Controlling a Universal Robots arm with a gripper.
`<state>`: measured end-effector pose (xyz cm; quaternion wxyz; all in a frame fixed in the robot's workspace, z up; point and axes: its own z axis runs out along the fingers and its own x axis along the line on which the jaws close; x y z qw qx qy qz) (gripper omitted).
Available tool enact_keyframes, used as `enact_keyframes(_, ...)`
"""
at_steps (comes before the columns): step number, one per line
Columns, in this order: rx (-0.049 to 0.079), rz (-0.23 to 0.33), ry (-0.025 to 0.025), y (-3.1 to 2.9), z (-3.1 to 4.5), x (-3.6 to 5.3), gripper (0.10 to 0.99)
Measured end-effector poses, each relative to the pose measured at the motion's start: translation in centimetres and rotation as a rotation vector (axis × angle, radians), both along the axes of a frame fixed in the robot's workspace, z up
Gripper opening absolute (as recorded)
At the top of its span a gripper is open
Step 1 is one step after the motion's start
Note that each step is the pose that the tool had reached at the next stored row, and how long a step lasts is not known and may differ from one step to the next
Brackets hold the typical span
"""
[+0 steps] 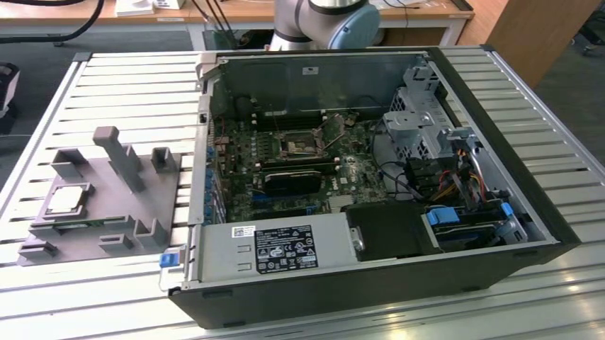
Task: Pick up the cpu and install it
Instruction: 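Pick up the cpu and move it towards the insertion slot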
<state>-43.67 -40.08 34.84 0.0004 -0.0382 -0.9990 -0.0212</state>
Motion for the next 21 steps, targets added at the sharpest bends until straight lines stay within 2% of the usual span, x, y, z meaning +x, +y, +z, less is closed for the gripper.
enact_keyframes(9,0.001,0.0,-0.0001,-0.5,-1.38,-0.05,0.106)
enact_keyframes(19,0.001,0.0,-0.0001,-0.58,-2.57,-0.05,0.106)
enact_keyframes(20,0.001,0.0,-0.0001,-0.6,-2.71,-0.05,0.114)
enact_keyframes(21,0.001,0.0,-0.0001,-0.62,-2.84,-0.05,0.165)
